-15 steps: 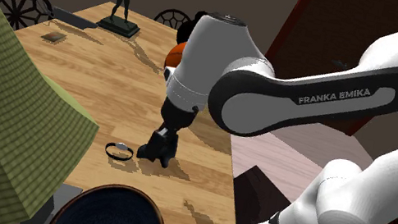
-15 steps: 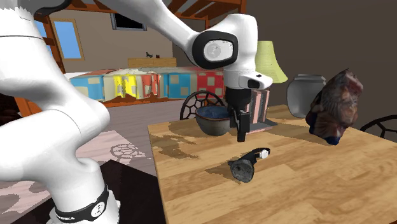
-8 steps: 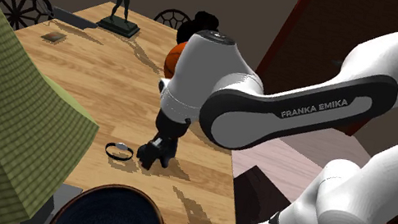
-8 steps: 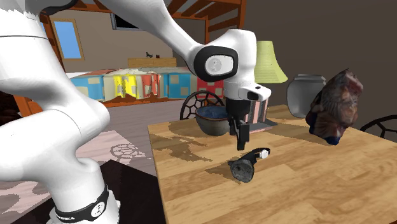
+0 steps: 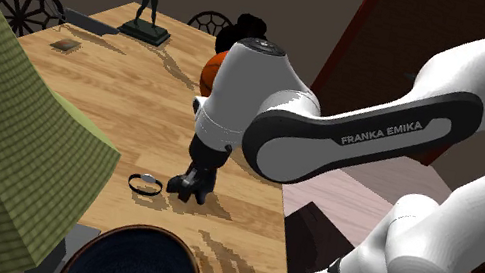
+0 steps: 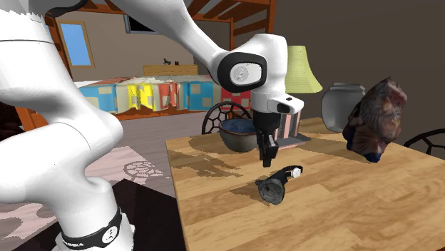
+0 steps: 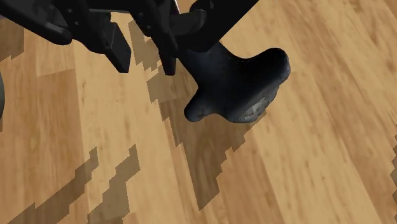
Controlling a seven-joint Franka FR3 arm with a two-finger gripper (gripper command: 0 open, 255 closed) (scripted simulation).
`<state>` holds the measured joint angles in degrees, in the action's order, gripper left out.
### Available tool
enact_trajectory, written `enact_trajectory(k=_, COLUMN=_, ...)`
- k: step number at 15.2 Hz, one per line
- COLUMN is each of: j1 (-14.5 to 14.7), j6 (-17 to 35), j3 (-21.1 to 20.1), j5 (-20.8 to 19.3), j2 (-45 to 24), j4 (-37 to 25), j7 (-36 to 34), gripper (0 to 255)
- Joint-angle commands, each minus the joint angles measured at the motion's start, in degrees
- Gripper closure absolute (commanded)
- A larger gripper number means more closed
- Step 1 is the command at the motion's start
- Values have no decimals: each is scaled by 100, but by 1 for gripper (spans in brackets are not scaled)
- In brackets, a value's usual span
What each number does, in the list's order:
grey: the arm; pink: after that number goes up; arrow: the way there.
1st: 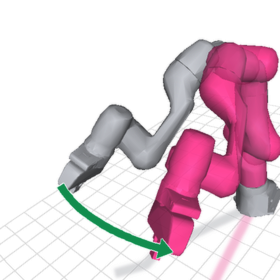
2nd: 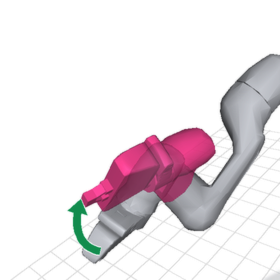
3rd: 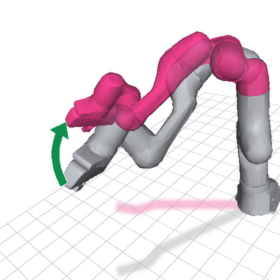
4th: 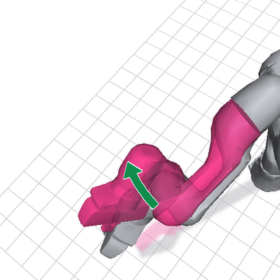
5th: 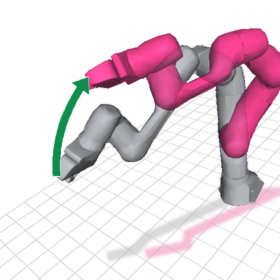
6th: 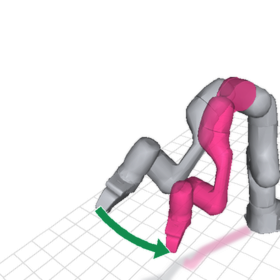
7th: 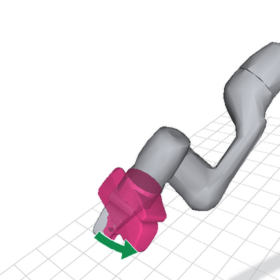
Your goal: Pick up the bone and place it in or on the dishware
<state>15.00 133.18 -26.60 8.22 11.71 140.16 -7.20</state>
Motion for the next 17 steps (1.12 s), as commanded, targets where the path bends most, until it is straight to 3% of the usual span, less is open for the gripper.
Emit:
enact_trajectory(k=1, j1=0, j6=0, j3=0, j5=0, j2=0, j4=0, j7=0, gripper=255)
enact_trajectory(k=8, j1=0, j6=0, j3=0, j5=0, j2=0, j4=0, j7=0, gripper=255)
enact_trajectory(k=9, j1=0, j6=0, j3=0, j5=0, j2=0, j4=0, j7=0, gripper=0)
enact_trajectory(k=14, j1=-180, j6=-1463, j3=151, j5=-1016, j2=-1740, j4=-2043, j7=1305, gripper=0)
enact_trajectory(k=17, j1=-163, j6=-1381, j3=166, j5=-1090, j2=-1877, j4=-2043, j7=1330, gripper=0)
